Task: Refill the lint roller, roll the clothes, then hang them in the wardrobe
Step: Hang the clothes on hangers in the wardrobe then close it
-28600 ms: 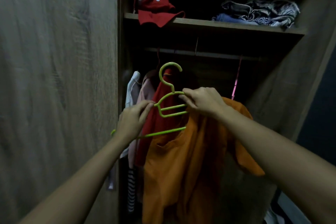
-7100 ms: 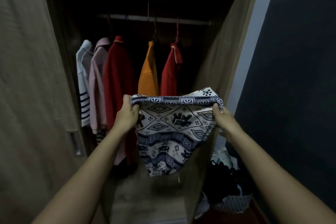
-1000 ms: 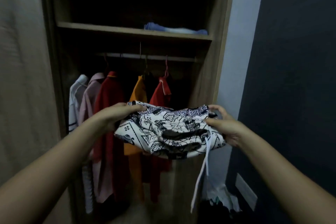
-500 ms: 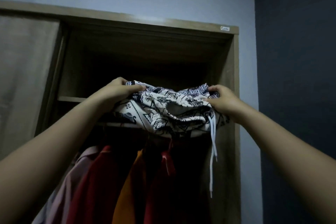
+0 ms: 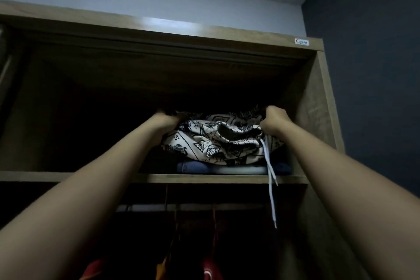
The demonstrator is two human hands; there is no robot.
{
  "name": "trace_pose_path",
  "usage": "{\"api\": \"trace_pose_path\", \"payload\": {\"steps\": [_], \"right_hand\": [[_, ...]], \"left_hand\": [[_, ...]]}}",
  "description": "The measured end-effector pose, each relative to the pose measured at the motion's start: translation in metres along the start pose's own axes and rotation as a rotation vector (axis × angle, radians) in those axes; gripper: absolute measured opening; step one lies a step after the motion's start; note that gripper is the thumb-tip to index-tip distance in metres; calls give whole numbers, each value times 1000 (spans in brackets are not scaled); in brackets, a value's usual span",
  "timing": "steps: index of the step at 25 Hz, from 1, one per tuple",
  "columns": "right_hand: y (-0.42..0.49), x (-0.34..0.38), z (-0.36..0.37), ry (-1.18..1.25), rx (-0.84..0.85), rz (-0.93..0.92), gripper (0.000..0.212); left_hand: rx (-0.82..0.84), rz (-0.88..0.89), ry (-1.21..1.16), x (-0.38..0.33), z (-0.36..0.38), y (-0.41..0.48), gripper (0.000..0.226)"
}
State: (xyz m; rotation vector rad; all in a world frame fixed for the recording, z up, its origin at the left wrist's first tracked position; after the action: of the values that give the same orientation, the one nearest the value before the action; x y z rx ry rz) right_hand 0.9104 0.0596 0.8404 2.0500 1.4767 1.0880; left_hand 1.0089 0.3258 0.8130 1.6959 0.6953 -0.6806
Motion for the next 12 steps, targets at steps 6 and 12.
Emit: {"api": "trace_pose_path", "payload": {"steps": [6, 12], "right_hand": [[-5, 13, 37, -330, -4, -263, 43], [-44, 42, 69, -254, 406, -620, 76]], "left_hand": [[67, -55, 777, 16, 5, 1, 46], [548, 423, 901, -11, 41, -33, 63]]}}
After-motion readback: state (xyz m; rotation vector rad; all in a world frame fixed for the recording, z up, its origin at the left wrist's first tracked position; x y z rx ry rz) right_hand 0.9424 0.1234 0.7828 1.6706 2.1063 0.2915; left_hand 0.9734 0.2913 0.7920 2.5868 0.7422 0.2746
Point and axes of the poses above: each hand's wrist, its own y-axis towards the middle knuckle, its own z-axis out of the palm, x = y × z, the point moved 10 cm from there along y, towards the middle knuckle, and after that the axes turned 6 degrees about x, right-handed, at the moved point
